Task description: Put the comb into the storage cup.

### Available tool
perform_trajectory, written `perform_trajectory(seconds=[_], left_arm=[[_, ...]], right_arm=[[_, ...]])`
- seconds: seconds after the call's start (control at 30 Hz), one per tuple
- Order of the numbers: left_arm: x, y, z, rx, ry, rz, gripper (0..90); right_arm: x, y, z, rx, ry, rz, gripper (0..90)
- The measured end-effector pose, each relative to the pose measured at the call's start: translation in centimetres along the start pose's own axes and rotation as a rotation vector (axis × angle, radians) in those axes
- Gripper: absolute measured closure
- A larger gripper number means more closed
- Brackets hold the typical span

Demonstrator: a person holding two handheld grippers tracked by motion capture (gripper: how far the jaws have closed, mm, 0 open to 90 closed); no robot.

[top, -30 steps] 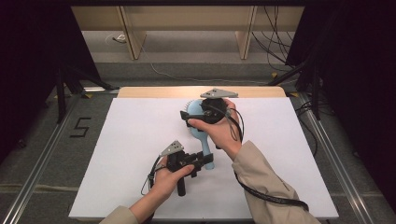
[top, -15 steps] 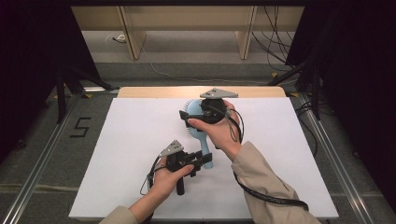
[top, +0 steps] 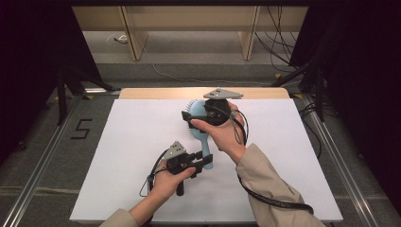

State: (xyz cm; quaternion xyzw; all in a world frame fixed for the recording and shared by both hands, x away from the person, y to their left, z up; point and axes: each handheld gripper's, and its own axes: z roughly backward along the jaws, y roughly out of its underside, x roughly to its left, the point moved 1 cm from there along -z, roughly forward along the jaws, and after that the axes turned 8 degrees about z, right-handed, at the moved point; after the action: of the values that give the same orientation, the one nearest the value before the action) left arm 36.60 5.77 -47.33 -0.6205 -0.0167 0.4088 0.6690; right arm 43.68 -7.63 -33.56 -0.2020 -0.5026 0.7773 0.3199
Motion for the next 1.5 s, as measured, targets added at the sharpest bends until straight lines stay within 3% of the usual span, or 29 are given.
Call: perform_trajectory(seconds=[0.17, 0.27, 0.37, 0.43, 0.63, 0.73, 0.97, 1.23, 1.5], left_arm=[[-0.1, -0.2, 0.3, 0.026, -0.039, -0.083, 53.9], [-0.2, -0.3, 0.7, 0.052, -0.101, -0.175, 39.2], [-0.1, -0.5, 1.4, 0.068, -0.156, -0.236, 26.4], [0.2, -0.7, 1.9, 0.079, -0.169, -0.259, 21.5], [1.7, -1.1, 4.0, 0.075, -0.271, -0.282, 5.7], [2.5, -1.2, 5.2, 0.065, -0.303, -0.277, 3.4], [3.7, -1.0, 7.5, 0.044, -0.33, -0.263, 0.0], [4.6, -0.8, 8.6, 0.02, -0.367, -0.245, 0.0], [5.2, -1.0, 9.5, 0.016, -0.389, -0.271, 0.0]], right_arm=[[-0.1, 0.0, 0.2, -0.006, 0.008, 0.003, 20.3], [-0.3, -0.1, 0.3, -0.013, 0.017, 0.003, 20.3], [-0.6, 0.0, 0.5, -0.025, 0.028, -0.001, 20.3], [-0.7, 0.0, 0.6, -0.034, 0.037, -0.004, 20.3], [-1.3, 0.0, 1.0, -0.06, 0.063, 0.001, 20.3], [-1.5, 0.0, 1.1, -0.071, 0.074, 0.0, 20.3], [-2.1, -0.1, 1.4, -0.093, 0.097, -0.002, 20.3], [-2.5, -0.1, 1.7, -0.107, 0.112, 0.003, 20.3], [-3.2, 0.0, 1.8, -0.125, 0.132, 0.002, 20.3]])
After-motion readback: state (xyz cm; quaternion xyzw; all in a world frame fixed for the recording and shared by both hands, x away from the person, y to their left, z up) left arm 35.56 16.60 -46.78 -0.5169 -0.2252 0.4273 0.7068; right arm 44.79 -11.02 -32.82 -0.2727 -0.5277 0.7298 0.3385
